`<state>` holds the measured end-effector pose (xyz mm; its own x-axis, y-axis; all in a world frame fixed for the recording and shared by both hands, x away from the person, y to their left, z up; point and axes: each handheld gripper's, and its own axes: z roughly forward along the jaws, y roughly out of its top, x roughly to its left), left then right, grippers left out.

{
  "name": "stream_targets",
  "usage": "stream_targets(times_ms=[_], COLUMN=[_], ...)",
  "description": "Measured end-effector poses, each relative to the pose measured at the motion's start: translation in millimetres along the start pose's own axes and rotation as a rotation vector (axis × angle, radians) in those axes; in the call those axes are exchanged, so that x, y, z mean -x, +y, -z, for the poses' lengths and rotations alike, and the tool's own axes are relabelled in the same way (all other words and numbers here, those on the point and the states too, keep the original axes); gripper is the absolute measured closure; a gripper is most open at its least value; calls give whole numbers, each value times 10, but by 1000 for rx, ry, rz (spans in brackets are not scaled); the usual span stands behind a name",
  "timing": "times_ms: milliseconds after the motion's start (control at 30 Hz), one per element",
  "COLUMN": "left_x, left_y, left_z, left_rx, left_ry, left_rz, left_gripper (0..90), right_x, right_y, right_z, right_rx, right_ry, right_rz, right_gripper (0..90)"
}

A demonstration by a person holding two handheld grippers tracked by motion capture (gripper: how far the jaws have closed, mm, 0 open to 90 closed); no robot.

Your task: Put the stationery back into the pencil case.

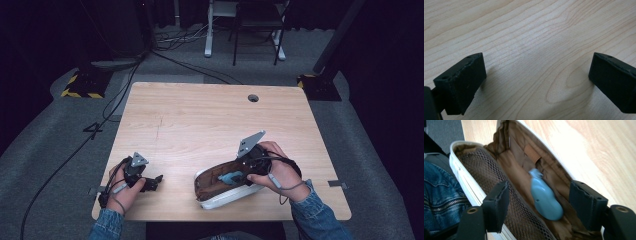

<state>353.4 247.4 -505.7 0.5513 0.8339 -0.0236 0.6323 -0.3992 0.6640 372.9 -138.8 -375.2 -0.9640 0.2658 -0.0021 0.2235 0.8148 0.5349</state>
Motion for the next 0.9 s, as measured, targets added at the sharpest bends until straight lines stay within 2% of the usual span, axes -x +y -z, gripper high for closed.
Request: stream_targets(times_ms=[167,400,700,800,900], left_x=[1,-3,-9,-5,-16], left_y=[3,8,12,14,29], left_z=[-5,-13,-14,-23,-29], left_rx=[-1,-1,-2,4,-2], left_ry=[-2,-3,-4,-4,-1], left_rz=[2,0,-5,5,-4], left_gripper=[8,2,2,2,1], right_x=[12,117,308,367,434], right_y=[-27,-134,-324,-397,-487], right_z=[112,311,495,535,575], right_rx=[34,101,187,196,201], right_ry=[-31,-95,-192,-227,-250], right_rz=[-6,-59,-159,-192,-223], right_gripper=[337,324,271,251,243])
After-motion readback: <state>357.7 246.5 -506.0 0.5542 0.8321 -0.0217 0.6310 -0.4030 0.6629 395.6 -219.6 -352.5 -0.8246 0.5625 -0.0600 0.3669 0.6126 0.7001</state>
